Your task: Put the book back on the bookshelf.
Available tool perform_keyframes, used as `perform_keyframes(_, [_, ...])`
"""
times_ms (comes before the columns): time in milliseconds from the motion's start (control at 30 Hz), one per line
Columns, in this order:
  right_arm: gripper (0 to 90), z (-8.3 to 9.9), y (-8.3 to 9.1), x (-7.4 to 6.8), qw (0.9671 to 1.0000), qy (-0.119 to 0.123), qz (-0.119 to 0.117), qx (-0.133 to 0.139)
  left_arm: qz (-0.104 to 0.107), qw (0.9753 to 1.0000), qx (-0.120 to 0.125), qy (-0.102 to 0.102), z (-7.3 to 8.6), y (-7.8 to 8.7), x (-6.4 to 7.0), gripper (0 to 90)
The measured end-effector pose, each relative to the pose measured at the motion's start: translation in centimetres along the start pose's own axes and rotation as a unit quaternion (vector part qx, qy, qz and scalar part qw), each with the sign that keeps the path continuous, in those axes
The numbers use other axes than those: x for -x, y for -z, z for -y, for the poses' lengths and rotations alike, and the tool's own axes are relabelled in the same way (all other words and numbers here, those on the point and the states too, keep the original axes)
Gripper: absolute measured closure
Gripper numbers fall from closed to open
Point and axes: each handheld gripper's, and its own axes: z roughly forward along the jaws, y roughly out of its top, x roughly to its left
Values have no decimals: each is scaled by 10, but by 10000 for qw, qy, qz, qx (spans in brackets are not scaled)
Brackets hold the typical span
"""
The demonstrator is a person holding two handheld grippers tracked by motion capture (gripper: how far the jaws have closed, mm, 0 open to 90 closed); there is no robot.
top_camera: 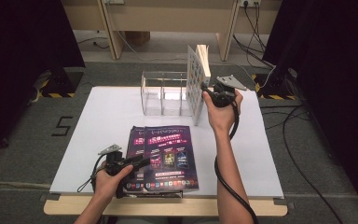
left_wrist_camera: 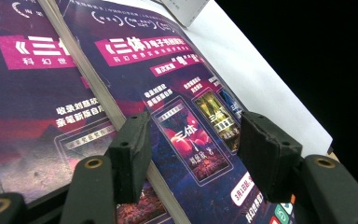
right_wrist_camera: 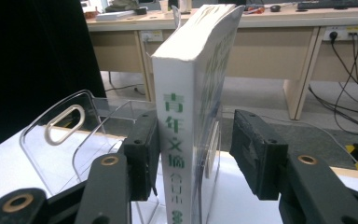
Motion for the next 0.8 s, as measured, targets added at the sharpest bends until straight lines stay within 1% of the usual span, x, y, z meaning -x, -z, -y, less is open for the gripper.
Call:
perform_keyframes(67, [527, 1, 3, 0, 10000, -5, -37, 3, -12, 10000, -4, -23, 0, 0, 1, 433])
perform_keyframes(200, [529, 3, 10, 2, 9999, 78, -71, -38, -54, 10000, -5, -60, 0, 0, 1, 432])
perform_keyframes(433, [532, 10, 22, 5, 9995, 121, -176, -233, -107, 9999, -13, -109, -3, -2, 1, 430])
perform_keyframes(467, [535, 12, 24, 4, 9994, 161, -179, -242, -111, 9999, -9, -109, -3, -2, 1, 429])
perform_keyframes(500, [540, 13, 25, 4, 9994, 123, -200, -262, -123, 9999, -14, -117, -4, -2, 1, 428])
perform_keyframes(667, [550, 20, 35, 6, 9986, 176, -321, -374, -195, 9997, -17, -140, -7, -3, 2, 424])
perform_keyframes(767, [552, 24, 40, 7, 9977, 82, -439, -504, -247, 9996, -10, -145, -9, -4, 2, 423])
perform_keyframes(800, [555, 25, 41, 8, 9974, 110, -462, -543, -271, 9995, -7, -159, -10, -4, 2, 423])
